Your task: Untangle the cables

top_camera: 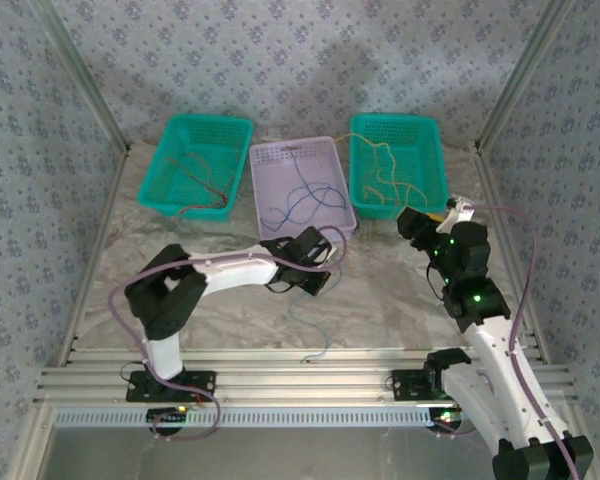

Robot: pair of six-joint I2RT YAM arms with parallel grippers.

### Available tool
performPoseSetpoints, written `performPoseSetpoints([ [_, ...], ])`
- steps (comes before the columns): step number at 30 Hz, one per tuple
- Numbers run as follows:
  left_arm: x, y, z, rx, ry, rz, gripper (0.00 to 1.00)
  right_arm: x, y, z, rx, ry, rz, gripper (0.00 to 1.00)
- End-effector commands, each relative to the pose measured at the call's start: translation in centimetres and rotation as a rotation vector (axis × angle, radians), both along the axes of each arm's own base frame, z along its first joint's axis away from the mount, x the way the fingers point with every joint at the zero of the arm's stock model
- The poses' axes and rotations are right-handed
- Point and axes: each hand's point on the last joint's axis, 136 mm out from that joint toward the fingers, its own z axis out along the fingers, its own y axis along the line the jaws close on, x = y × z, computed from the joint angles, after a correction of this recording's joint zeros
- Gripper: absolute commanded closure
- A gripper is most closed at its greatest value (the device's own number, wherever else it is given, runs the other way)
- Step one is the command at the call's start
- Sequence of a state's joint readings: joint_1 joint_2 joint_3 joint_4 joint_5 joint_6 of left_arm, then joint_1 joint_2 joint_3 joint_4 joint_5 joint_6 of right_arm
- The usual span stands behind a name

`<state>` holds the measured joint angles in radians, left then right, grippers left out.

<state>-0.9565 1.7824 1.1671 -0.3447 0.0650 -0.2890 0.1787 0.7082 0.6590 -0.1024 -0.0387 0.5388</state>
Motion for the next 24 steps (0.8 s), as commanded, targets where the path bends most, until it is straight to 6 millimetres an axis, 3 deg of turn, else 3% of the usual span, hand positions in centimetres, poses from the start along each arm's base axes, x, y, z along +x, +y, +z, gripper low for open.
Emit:
performPoseSetpoints([
  [1, -1.5, -1.6, 11.2, -0.167, -0.074, -0.077, 1.00, -0.2, -0.3, 0.6, 0.009, -0.007, -0.012, 0.35],
  [5, -1.6, -0.1, 20.0, -0.222, -0.191, -0.099, 1.00, 0.0, -0.2, 0.5, 0.019, -0.009, -0.012, 0.35],
  [10, -1.4, 1.9, 29.0, -0.261, -0.364, -0.115, 1.00, 0.2, 0.0, 0.9, 0.030, -0.018, -0.006, 0.35],
  [16, 2.0, 3.8, 38.7, -0.370, -0.610, -0.057, 1.00, 0.5, 0.2, 1.3, 0.039, -0.021, 0.002, 0.35],
  [19, 5.5, 5.2, 41.9, -0.428, -0.683, 0.017, 1.00, 0.7, 0.4, 1.6, 0.044, -0.023, 0.008, 0.35],
  [24, 11.8, 6.8, 43.6, -0.524, -0.775, 0.149, 1.00, 0.9, 0.7, 2.1, 0.046, -0.029, 0.018, 0.35],
])
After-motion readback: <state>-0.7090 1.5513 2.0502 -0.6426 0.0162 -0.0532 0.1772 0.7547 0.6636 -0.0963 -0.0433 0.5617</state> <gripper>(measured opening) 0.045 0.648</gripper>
